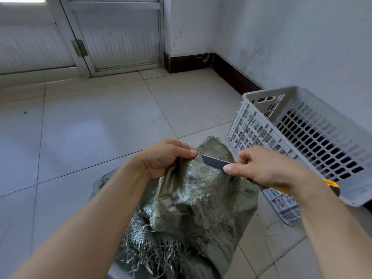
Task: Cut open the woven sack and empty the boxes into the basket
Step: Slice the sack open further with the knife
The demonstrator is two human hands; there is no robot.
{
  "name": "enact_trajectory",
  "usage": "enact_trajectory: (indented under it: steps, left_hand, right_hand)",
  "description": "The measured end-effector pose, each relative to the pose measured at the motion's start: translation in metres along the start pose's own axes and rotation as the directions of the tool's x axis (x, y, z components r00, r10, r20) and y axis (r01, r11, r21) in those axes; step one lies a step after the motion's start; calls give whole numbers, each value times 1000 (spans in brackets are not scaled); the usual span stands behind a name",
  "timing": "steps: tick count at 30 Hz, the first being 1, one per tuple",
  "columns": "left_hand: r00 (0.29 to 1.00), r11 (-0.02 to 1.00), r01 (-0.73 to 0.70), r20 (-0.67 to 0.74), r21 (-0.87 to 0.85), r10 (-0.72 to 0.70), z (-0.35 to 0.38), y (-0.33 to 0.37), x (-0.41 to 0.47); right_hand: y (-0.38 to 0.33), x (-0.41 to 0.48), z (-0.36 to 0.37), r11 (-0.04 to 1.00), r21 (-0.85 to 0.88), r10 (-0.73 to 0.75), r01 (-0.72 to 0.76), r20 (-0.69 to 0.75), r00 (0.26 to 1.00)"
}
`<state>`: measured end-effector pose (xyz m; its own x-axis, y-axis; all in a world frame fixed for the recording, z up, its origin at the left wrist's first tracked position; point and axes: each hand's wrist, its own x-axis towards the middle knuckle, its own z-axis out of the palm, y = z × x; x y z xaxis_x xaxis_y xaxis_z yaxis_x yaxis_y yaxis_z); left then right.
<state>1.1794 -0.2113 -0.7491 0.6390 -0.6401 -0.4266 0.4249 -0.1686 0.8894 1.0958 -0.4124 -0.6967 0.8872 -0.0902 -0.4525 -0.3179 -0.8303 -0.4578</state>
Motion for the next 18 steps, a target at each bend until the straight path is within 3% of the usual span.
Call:
enact_trajectory:
  steps: [4, 9, 15, 18]
  left_hand:
    - [1000, 1000, -3, -24, 13, 3, -1, -3, 3]
    - [999, 1000, 6, -38, -17, -7, -1, -4, 5]
    - [996, 987, 10, -87, -160, -24, 1, -2, 6]
    - [987, 994, 30, -151, -107, -46, 2, -4, 6]
  right_hand:
    - [0, 0, -1, 998, 68, 3, -6, 44, 999]
    - [1, 1, 1, 994, 109, -12, 12, -5, 1000]
    - [0, 8, 14, 916, 402, -22, -1, 53, 998]
    - [-2, 10, 19, 936, 351, -13, 25, -36, 999]
